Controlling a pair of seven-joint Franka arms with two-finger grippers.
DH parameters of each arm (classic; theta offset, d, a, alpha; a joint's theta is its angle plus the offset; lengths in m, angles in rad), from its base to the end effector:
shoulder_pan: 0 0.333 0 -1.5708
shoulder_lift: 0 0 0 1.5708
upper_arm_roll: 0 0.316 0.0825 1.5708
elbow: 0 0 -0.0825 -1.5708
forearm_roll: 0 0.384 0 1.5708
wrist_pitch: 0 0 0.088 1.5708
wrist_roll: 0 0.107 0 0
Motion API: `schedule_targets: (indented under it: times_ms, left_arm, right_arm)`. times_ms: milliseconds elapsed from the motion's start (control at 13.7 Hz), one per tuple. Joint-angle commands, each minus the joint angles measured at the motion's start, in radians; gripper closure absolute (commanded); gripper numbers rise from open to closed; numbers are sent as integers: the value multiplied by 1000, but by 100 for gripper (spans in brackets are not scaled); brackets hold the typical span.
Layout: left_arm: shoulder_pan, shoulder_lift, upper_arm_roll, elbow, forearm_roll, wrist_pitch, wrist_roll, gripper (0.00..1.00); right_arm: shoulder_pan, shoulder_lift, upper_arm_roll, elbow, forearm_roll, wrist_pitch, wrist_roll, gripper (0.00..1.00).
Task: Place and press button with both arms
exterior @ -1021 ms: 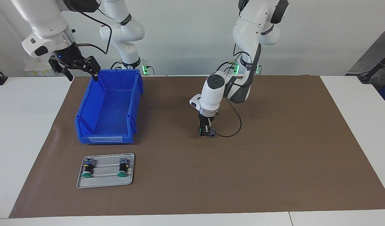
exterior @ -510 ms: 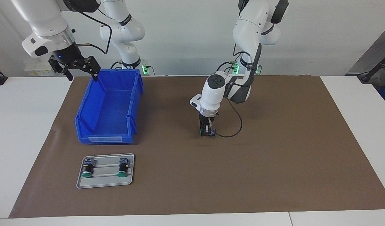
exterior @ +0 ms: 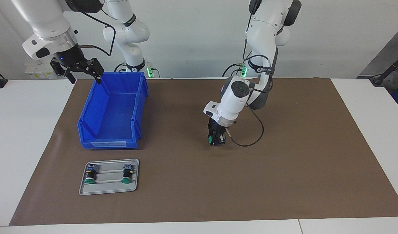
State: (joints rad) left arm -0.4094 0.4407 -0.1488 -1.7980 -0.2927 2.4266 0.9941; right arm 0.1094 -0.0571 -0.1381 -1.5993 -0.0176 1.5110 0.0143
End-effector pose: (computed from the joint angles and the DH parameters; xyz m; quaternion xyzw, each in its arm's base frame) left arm 0.5712 -0.3475 0.3249 0.7767 -0.6079 0.1199 0.1129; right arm 0.5303 -0.0195 0.6367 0.9996 -0.0217 -0.0159 0.0047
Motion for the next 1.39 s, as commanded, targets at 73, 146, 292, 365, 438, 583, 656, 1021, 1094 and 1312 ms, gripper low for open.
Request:
schedule_targets:
  times_ms: [73, 146, 292, 365, 438, 583, 656, 1021, 1094, 1312]
  left_arm:
    - [72, -11, -11, 16, -283, -20, 186, 84]
    - [89, -26, -11, 8, -371, -21, 243, 84]
    - [110, -46, -11, -4, -497, -27, 313, 84]
    - [119, -50, -11, -15, -534, -26, 340, 84]
    - [121, -59, -11, -36, -569, -24, 377, 84]
    - [148, -82, -11, -87, -725, -24, 516, 84]
    - [165, -102, -11, -125, -837, -26, 620, 84]
    - [207, -160, -9, -262, -1124, -40, 915, 84]
    - [208, -172, -9, -286, -1182, -52, 960, 85]
    - [236, -212, -8, -372, -1330, -89, 1116, 97]
  right_arm:
    - [-2, -23, 2, -21, 18, -8, 16, 0]
    - [-2, -23, 2, -21, 18, -8, 16, 0]
    - [-2, -23, 2, -21, 18, -8, 16, 0]
    - [-2, -23, 2, -21, 18, -8, 16, 0]
    - [-2, -23, 2, -22, 18, -6, 16, 0]
    - [-2, -23, 2, -21, 18, -8, 16, 0]
    - [-2, -23, 2, -21, 18, -8, 16, 0]
    - [-2, -23, 2, -21, 18, -8, 16, 0]
    - [-2, -23, 2, -22, 18, -8, 16, 0]
    - [-2, -23, 2, -21, 18, -8, 16, 0]
